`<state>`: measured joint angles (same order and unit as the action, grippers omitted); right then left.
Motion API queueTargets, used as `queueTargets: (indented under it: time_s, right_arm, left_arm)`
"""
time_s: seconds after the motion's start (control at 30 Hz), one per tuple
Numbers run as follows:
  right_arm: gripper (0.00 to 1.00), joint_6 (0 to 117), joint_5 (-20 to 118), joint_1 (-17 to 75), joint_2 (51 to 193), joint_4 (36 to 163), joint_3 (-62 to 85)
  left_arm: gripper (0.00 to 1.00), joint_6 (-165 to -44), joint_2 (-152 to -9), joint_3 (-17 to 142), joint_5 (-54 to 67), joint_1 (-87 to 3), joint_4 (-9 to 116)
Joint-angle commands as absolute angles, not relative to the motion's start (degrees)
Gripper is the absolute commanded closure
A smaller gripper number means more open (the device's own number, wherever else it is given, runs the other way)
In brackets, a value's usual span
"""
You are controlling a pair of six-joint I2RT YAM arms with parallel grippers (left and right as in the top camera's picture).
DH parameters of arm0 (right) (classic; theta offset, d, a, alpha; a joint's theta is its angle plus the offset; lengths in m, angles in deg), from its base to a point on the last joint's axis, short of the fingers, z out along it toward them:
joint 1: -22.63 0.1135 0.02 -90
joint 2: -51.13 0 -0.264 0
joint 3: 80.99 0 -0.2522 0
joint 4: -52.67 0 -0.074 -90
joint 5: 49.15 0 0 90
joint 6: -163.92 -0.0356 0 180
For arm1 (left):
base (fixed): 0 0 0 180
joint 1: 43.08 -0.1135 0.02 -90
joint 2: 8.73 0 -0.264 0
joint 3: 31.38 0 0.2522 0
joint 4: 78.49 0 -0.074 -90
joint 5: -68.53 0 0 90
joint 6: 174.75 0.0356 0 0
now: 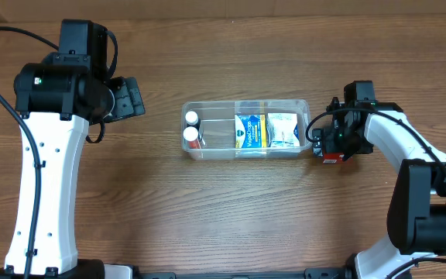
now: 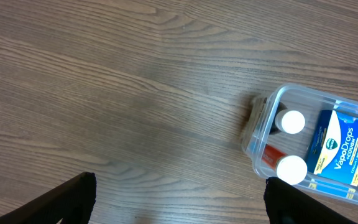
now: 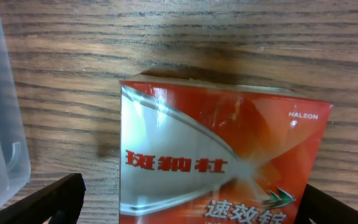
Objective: Pack container
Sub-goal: 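Grasp the red-and-white medicine box with the right gripper, then insert the red box into the container beside the bottles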
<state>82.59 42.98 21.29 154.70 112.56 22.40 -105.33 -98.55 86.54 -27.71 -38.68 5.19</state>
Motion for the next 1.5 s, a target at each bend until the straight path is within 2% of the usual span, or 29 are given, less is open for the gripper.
queueTargets:
  time_s: [0.0, 0.13, 0.37, 0.6, 1.1, 1.2, 1.3, 1.47]
  right_arm:
    - [0.03, 82.72, 43.28, 21.77, 154.83, 112.12, 23.62]
    - [0.14, 80.97, 41.32, 21.77, 154.83, 111.64, 24.15]
    - [0.17, 79.62, 40.18, 21.70, 154.83, 111.31, 24.15]
    - [0.31, 78.15, 39.41, 21.70, 154.83, 111.05, 24.15]
    - [0.32, 78.13, 39.46, 21.73, 154.74, 111.09, 23.95]
    - [0.32, 77.54, 39.44, 21.73, 154.41, 112.91, 21.94]
    - [0.42, 76.64, 39.46, 21.73, 152.82, 115.25, 18.38]
    - [0.39, 76.64, 39.44, 21.73, 146.81, 121.58, 8.89]
  left_arm:
    - [0.12, -104.04, -98.31, 86.30, -27.60, -38.57, 5.17]
    - [0.12, -104.04, -98.31, 86.30, -27.60, -38.57, 5.15]
    - [0.12, -104.04, -98.31, 86.30, -27.62, -38.57, 5.15]
    - [0.12, -104.04, -98.29, 86.30, -27.62, -38.57, 5.15]
    - [0.12, -104.02, -98.31, 86.30, -27.62, -38.57, 5.15]
    - [0.12, -104.02, -98.31, 86.30, -27.64, -38.57, 5.17]
    - [0.12, -104.02, -98.31, 86.30, -27.62, -38.57, 5.17]
    - [0.12, -104.04, -98.31, 86.30, -27.62, -38.57, 5.17]
